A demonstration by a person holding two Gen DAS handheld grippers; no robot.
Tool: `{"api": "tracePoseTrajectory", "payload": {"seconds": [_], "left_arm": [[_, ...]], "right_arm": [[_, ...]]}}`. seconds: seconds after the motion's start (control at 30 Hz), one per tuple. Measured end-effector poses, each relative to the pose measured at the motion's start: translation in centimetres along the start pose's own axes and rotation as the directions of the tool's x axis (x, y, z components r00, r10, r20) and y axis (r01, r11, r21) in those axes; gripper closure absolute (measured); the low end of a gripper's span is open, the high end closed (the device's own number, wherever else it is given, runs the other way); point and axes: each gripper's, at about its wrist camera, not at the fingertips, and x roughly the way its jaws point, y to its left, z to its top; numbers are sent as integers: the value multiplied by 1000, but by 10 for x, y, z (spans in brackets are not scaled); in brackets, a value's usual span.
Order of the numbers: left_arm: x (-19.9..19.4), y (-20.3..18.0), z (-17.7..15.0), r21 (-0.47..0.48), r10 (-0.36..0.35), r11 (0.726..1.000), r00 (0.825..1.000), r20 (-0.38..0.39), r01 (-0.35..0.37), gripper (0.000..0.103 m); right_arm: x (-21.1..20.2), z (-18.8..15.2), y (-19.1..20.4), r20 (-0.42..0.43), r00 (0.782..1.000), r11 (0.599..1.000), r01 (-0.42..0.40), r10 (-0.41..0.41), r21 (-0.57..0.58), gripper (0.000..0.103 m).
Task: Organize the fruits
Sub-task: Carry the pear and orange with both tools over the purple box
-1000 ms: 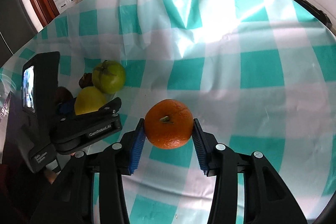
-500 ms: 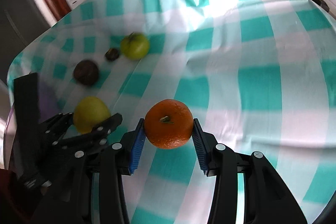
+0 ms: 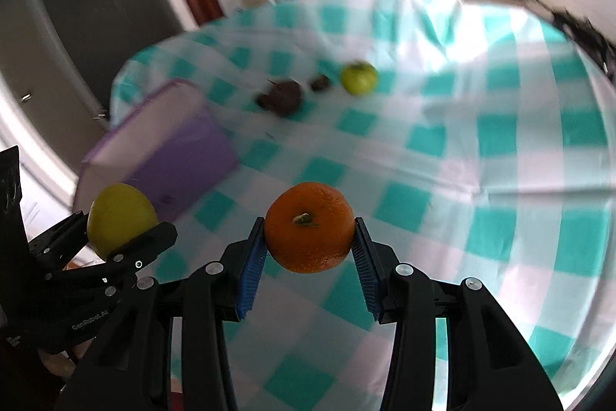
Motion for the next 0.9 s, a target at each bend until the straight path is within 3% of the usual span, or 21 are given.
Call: {"api": "tracePoseTrajectory", "payload": {"seconds": [0.17, 0.37, 0.6, 0.9], "left_arm": [[-50, 28, 4, -52, 97, 994, 994, 57, -94, 38], [-69, 69, 6, -104, 168, 982, 984, 62, -161, 38], [-52, 126, 17, -117, 176, 978, 984, 39, -170, 38], [1, 235, 52, -59, 135, 988, 988, -74, -140, 38]], "right_arm": [[-24, 11, 47, 43, 996, 991, -78, 83, -105, 59], [-21, 12, 80, 28, 992, 980, -115, 121, -160, 59], [9, 36, 113, 24, 992, 980, -115, 121, -162, 59], [97, 78, 201, -59, 992, 974, -123, 114, -190, 59]]}}
